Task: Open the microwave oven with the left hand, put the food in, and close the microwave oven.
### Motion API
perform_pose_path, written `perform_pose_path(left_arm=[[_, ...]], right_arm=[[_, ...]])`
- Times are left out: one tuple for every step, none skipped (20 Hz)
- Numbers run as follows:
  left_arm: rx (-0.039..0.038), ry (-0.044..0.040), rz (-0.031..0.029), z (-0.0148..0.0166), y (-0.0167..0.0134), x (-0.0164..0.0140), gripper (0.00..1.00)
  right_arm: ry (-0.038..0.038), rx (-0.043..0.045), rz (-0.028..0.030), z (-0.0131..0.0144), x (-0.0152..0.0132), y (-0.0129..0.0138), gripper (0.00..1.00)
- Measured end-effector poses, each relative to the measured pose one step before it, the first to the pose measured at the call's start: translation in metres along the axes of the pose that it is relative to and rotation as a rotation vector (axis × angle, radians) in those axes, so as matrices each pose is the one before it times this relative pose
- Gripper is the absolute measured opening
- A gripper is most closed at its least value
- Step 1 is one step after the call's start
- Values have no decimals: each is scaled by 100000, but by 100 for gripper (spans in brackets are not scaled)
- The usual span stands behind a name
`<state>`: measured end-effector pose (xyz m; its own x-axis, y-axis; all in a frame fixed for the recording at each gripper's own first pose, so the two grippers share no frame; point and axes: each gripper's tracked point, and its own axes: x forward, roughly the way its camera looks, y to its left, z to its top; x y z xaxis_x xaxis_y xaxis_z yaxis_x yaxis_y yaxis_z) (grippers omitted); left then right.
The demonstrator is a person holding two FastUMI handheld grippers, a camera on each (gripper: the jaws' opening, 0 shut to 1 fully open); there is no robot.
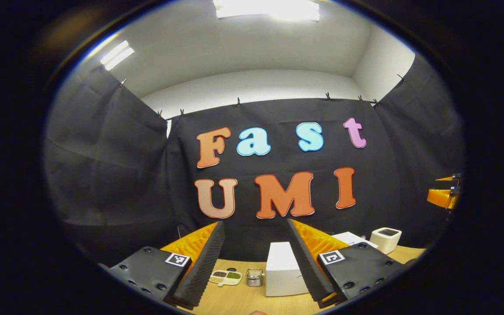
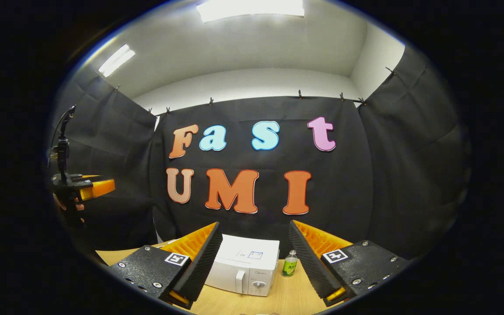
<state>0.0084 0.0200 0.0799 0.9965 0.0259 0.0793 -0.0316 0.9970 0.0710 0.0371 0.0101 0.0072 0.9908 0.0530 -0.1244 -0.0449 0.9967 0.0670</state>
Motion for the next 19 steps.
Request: perform_pose_path(left_arm=[[-2555,188,-2074,578,-429,203,89],[-816,-1018,128,587,119,-105,87],[1593,-588,1185,610,571,162,95],[1113,-992,1229,362,387,256,94],[235,1485,-1606,-321,-510,-66,93],[-1163,1653,-2124,-743,-1092,-221,92],[-229,1955,-1436,-803,-618,-69,92],[-32,1288,-64,-443,77,201,88],[35,1076,-1411,-455,-301,174,90],[-308,1297,-147,-448,-304,-42,92],[276,392,-835,-201,-210,-27,92],[535,-118,316,29,-190,30,90],[765,313,198,-180,-56,-102,90],[179,-72,-4,-138,-222,-35,98],[-81,129,-417,-142,-451,-66,98],[98,393,-522,-264,-384,-95,97],[119,-3,101,-206,-167,-139,97],[-58,180,367,-180,-125,-123,93],[-640,-7,180,-259,-188,56,94]], right_arm=[[-129,163,183,479,-16,31,95],[-241,-138,534,379,9,130,95],[-255,-277,341,305,22,149,100],[-534,-323,396,261,29,99,100],[-659,-320,80,439,83,104,95],[-511,-207,-58,185,-87,7,95],[-293,-131,28,-12,-177,-122,95],[-128,1,140,-80,-141,-51,100],[42,-135,204,-63,-9,42,95],[93,-341,-64,-176,-32,-95,95],[114,-384,-227,42,20,-124,95],[44,-244,-62,7,38,-71,95],[29,113,-280,-43,128,-68,96],[-262,432,-115,101,4,-104,96],[-121,378,-73,122,-45,-88,96],[232,565,-119,-66,-13,-101,96],[92,406,419,-64,-179,-78,96],[79,108,-102,21,-92,-115,100],[-65,-375,-178,-20,-38,-152,96]])
